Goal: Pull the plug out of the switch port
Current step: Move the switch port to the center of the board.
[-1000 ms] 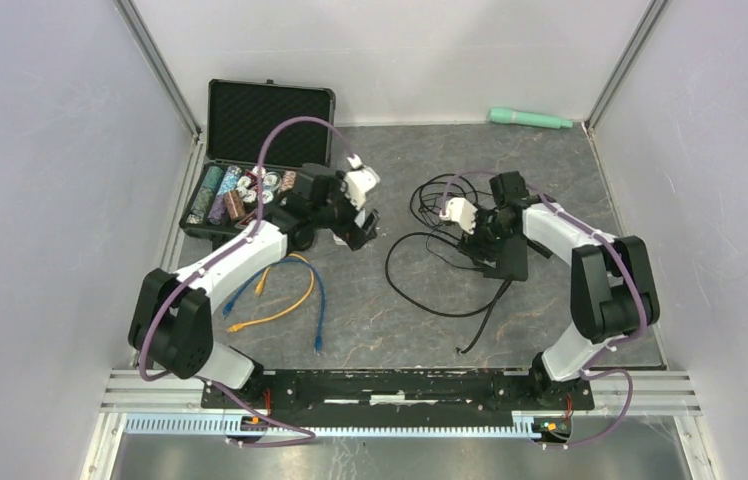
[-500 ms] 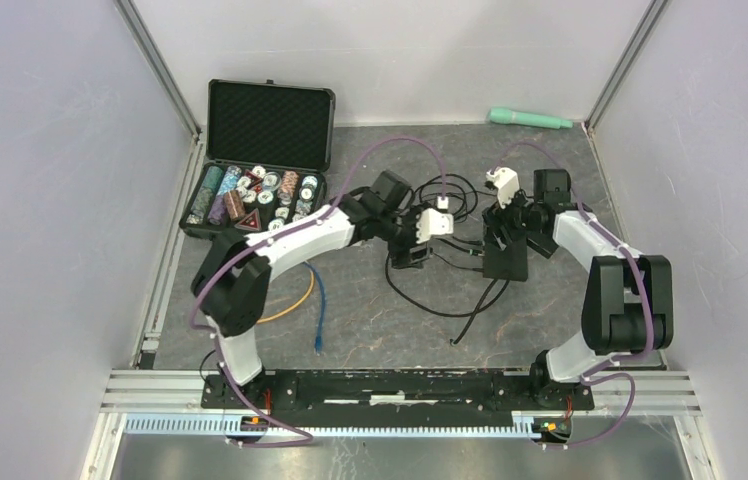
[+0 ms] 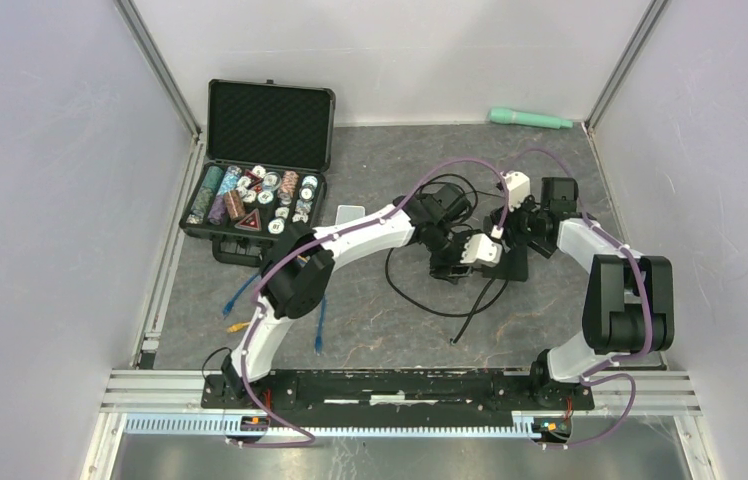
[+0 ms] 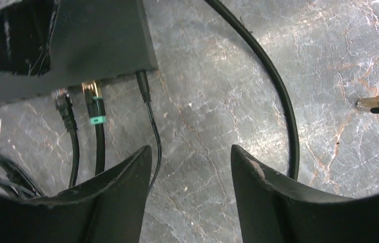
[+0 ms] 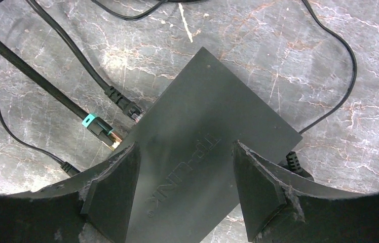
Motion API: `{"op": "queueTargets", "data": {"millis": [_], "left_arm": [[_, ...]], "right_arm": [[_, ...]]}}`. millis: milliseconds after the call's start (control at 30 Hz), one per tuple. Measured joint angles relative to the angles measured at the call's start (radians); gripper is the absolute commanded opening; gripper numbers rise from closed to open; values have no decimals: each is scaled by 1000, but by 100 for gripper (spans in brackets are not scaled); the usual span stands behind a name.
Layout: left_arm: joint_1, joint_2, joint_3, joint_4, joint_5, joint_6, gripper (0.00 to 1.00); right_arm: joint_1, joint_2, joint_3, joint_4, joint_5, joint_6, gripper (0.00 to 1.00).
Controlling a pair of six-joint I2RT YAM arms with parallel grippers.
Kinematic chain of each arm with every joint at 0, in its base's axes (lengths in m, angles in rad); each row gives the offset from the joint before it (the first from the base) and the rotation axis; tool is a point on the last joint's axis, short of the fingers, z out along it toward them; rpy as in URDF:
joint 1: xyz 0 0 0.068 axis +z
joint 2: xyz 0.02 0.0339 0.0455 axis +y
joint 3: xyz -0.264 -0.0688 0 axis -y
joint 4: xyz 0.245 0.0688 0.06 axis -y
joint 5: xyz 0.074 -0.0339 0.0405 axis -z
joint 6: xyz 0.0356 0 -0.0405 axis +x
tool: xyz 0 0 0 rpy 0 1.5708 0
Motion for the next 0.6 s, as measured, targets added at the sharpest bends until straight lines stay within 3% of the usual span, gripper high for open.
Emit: {"op": "queueTargets", "data": {"millis": [133,600], "left_arm": [[-21,49,63,-16,6,16,56],[-47,141,100,116,-38,-48,56]], "right_arm": [[-21,7,0,9,-11,20,72],[-97,69,14,50,-140,66,71]]}}
